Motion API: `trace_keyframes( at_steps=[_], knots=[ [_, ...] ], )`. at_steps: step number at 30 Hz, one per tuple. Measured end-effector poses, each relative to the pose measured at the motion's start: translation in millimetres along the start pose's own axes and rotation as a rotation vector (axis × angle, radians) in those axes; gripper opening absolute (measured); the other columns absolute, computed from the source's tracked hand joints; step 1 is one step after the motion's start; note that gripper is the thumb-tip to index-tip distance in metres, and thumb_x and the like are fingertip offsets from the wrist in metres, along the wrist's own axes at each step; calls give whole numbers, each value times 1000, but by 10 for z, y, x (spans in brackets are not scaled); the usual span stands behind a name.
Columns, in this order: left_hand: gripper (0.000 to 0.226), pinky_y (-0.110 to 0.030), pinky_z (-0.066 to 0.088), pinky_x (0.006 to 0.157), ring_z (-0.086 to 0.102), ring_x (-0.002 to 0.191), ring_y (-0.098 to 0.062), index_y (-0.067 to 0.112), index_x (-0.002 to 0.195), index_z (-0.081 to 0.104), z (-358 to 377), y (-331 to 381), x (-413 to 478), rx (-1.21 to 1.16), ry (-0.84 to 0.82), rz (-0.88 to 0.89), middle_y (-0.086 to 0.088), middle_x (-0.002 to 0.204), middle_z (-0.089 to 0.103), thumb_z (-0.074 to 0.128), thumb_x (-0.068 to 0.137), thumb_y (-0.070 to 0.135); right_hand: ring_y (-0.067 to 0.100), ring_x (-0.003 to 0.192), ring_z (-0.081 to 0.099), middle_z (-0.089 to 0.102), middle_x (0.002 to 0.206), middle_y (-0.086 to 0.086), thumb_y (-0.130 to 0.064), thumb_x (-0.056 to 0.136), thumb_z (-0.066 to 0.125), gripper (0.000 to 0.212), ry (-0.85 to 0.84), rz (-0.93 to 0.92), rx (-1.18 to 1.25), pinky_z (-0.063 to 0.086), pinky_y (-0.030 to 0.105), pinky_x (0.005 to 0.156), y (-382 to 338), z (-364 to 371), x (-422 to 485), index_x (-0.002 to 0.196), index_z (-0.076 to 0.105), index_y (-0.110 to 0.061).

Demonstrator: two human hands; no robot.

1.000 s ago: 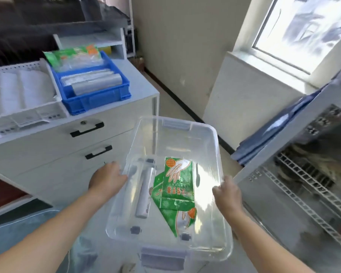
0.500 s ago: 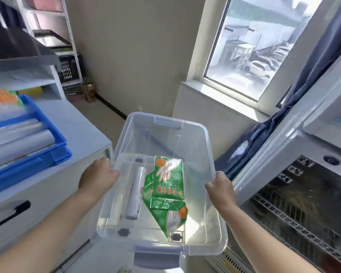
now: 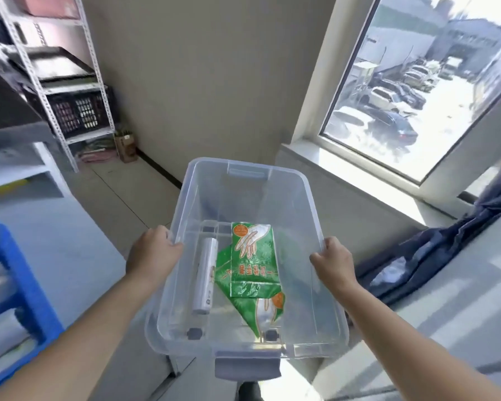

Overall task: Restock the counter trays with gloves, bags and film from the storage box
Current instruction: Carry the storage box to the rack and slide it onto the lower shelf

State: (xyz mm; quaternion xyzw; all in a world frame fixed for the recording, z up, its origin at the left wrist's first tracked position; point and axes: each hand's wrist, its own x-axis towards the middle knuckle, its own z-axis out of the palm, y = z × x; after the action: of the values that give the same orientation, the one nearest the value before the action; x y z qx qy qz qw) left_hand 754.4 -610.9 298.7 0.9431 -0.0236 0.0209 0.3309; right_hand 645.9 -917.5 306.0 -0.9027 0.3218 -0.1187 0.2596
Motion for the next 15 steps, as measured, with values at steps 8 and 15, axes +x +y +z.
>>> trace_keyframes(
  at_steps=[8, 15],
  knots=[
    [18, -30, 34, 54, 52, 69, -31, 13, 63, 46, 291, 66, 1297, 22, 65, -175, -6, 72, 54, 58, 76, 19, 30, 66, 47, 48, 65, 7, -2, 73, 55, 9, -133, -88, 78, 32, 32, 52, -551, 770, 1706, 76, 47, -3],
    [14, -31, 41, 60, 58, 73, -31, 7, 77, 58, 454, 13, 2267, 61, 121, -416, -10, 77, 62, 58, 78, 21, 30, 68, 50, 53, 70, 6, -2, 74, 52, 13, -285, -211, 65, 33, 30, 55, -1319, 1353, 3017, 83, 49, -9]
  ],
)
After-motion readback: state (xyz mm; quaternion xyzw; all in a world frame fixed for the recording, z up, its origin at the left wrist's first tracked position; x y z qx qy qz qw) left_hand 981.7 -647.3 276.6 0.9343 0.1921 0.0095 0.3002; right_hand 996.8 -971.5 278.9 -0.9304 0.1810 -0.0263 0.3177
